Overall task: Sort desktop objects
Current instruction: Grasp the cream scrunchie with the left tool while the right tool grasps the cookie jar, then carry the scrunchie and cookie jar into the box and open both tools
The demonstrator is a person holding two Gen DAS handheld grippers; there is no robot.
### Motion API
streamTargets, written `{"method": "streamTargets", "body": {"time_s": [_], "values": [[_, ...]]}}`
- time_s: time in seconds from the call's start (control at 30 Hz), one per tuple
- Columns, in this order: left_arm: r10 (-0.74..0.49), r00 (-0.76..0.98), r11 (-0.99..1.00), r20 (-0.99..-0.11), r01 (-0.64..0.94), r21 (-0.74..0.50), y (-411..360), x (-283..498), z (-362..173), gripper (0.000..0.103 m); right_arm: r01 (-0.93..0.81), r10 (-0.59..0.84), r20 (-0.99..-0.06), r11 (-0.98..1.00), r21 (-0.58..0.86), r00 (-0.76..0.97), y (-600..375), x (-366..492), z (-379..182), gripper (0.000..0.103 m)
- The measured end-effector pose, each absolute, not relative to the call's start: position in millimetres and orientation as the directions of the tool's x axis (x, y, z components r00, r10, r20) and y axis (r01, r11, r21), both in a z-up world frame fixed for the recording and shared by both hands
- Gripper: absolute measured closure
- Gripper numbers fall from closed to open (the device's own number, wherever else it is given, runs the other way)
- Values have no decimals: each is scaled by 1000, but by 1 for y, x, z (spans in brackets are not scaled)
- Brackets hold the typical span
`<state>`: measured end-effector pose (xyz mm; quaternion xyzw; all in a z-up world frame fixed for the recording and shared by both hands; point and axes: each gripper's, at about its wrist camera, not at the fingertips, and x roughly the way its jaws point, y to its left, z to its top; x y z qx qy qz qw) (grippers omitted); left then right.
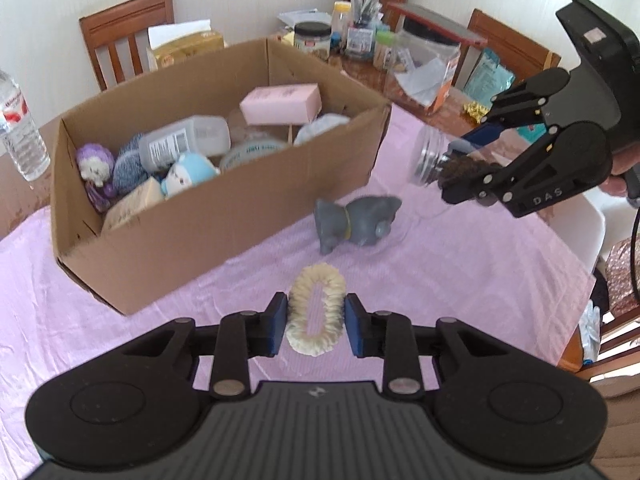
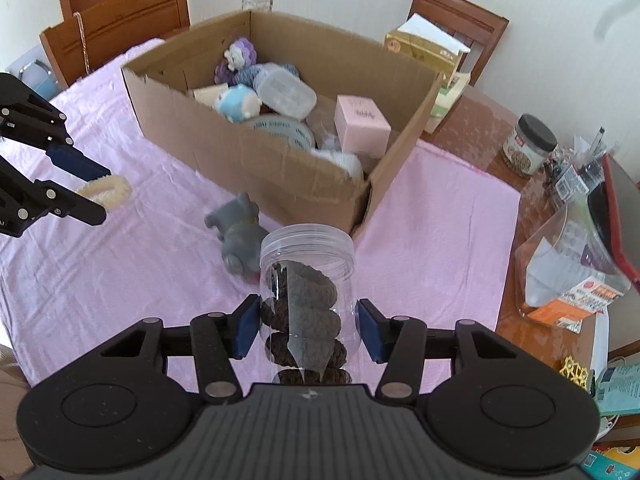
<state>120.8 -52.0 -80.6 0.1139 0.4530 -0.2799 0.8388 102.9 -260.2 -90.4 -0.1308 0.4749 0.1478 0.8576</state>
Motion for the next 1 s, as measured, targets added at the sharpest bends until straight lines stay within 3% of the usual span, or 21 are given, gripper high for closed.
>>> {"method": "streamTargets", "body": {"time_s": [0.6,1.0], "values": [[-379,537,809,-754,588,12,-45,159,-21,74,-468,163,-808,870,-153,566,-229,133,-36,46],[-355,580,830,-733,556,39,-30,207,-12,73,-489,179,-783,854,-178,596,-215,175,-16,46]]}}
